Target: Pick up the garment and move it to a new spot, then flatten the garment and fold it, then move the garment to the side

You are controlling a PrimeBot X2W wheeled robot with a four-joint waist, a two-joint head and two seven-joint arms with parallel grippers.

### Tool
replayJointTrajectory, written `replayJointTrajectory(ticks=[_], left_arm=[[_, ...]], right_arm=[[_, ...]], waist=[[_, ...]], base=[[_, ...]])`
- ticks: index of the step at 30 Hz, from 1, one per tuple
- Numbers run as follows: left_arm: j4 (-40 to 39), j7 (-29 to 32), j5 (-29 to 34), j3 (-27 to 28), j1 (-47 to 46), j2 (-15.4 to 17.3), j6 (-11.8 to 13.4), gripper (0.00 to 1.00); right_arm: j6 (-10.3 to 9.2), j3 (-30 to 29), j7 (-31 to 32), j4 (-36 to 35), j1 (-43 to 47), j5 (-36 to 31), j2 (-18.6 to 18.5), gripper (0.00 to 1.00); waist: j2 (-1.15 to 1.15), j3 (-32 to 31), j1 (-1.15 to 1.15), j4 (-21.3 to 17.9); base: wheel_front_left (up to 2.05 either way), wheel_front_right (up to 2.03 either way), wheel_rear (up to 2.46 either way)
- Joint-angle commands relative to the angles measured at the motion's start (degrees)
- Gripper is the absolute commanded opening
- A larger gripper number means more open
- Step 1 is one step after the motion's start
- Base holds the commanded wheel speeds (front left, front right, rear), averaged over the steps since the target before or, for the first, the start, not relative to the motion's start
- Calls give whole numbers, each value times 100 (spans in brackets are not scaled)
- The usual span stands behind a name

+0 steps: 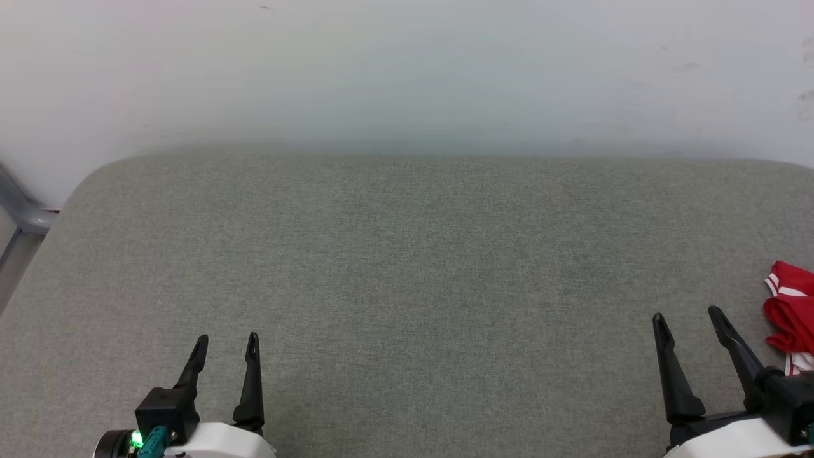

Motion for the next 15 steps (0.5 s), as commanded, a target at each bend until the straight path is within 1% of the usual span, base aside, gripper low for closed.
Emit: replayJointTrajectory(ticks=[1,14,15], left_arm=[[-25,-10,7,19,-16,-29,-7,100],[40,-11,38,114,-188,-65,-115,100],[37,1,32,107,-110,-65,-89,0]], right_arm=[[-7,10,-29,-34,19,-26,28,100],[-7,37,-49,-38,-69,-48,4,100],[0,42,-43,-20,-21,-43,0,0]], waist=[[0,1,0,6],[0,53,0,35],[0,53,1,35]], base=[[0,0,0],[0,0,0],[0,0,0]])
